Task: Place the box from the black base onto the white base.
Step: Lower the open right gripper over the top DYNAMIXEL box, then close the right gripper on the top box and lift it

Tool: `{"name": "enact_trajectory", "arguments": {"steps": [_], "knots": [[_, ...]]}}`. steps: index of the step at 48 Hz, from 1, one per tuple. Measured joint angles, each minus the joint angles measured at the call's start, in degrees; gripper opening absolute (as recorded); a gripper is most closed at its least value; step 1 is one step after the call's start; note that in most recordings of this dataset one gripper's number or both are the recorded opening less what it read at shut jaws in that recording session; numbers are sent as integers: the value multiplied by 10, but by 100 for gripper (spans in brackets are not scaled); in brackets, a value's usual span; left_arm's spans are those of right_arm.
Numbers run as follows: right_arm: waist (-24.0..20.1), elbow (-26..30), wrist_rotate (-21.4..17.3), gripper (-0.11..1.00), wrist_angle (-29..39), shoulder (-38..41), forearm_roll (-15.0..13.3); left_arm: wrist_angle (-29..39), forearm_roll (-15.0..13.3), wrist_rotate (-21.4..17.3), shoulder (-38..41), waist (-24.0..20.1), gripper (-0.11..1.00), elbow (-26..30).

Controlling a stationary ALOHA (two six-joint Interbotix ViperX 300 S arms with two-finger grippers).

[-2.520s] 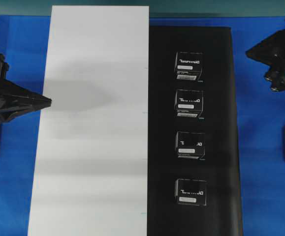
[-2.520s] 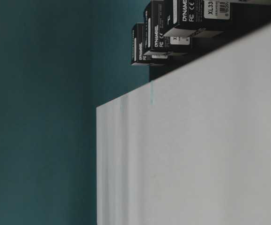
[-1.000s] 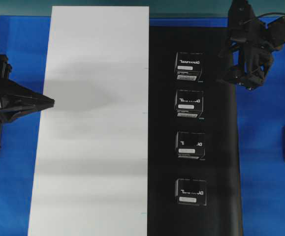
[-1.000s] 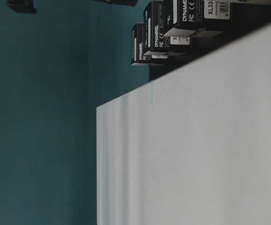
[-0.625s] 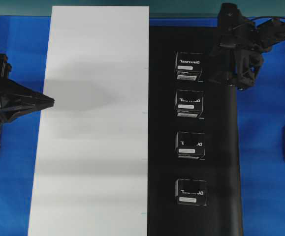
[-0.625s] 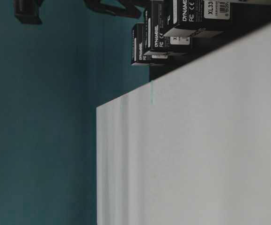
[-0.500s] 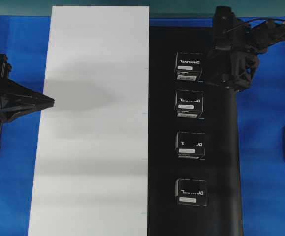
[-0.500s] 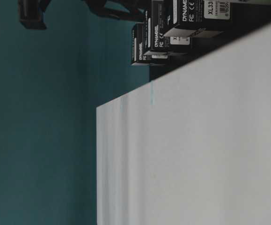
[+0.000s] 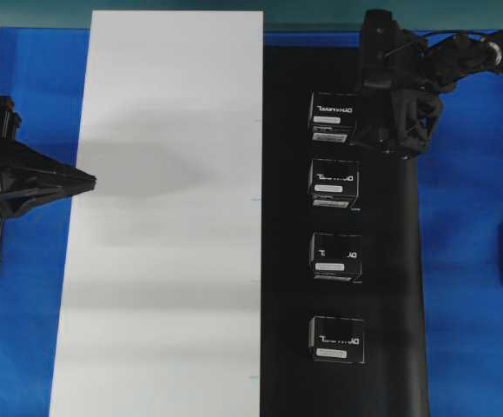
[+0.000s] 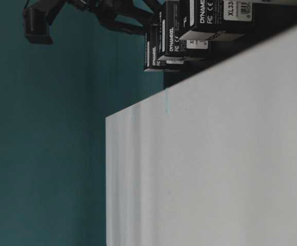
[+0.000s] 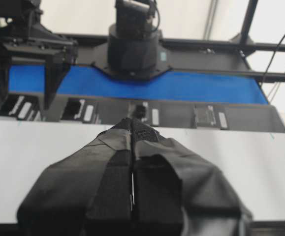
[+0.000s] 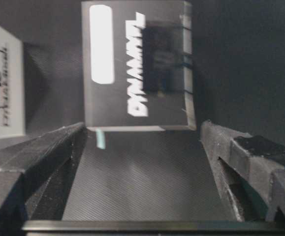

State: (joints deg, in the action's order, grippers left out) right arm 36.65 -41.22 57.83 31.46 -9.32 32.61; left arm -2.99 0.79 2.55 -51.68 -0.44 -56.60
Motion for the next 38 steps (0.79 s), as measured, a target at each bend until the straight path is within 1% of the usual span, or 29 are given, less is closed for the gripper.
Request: {"name": "enact_trajectory", "arguments": {"steps": [11, 28, 38], "knots": [[-17, 8, 0, 100, -10, 18, 1, 0, 0, 0, 0, 1, -7, 1], [-23, 33, -1, 100, -25, 47, 2, 1, 0, 0, 0, 2, -7, 1], [-23, 35, -12, 100, -26, 50, 4, 1, 0, 0, 0, 2, -7, 1]]}}
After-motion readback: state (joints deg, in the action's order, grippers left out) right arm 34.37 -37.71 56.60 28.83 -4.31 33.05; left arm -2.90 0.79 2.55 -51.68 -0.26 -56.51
